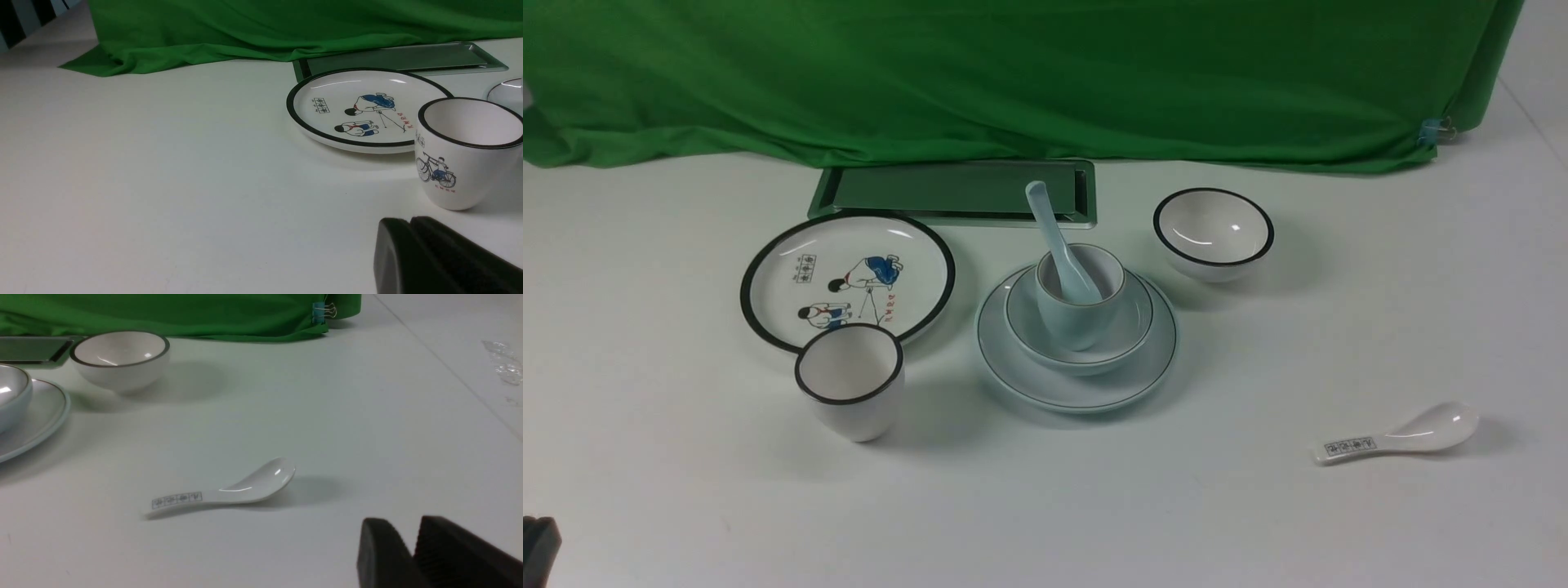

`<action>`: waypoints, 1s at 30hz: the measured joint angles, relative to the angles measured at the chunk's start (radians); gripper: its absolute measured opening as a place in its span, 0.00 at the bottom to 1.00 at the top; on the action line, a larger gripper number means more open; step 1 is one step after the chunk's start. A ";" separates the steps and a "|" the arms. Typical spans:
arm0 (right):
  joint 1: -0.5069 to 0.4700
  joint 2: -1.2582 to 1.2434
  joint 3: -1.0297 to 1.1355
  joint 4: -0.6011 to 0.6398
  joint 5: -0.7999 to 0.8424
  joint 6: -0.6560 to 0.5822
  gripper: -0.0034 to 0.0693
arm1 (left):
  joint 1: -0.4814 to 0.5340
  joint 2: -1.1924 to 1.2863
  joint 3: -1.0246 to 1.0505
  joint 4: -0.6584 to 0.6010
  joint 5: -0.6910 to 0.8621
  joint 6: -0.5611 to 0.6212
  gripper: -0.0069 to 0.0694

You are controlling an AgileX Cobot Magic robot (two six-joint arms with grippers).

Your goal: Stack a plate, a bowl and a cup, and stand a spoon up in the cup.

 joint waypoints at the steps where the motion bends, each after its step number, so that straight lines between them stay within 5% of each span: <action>1: 0.000 0.000 0.000 0.000 0.000 0.000 0.29 | 0.000 0.000 0.000 0.000 0.000 0.000 0.05; 30: 0.000 0.000 0.000 -0.001 0.000 0.000 0.38 | 0.001 0.000 0.000 0.001 0.000 0.000 0.05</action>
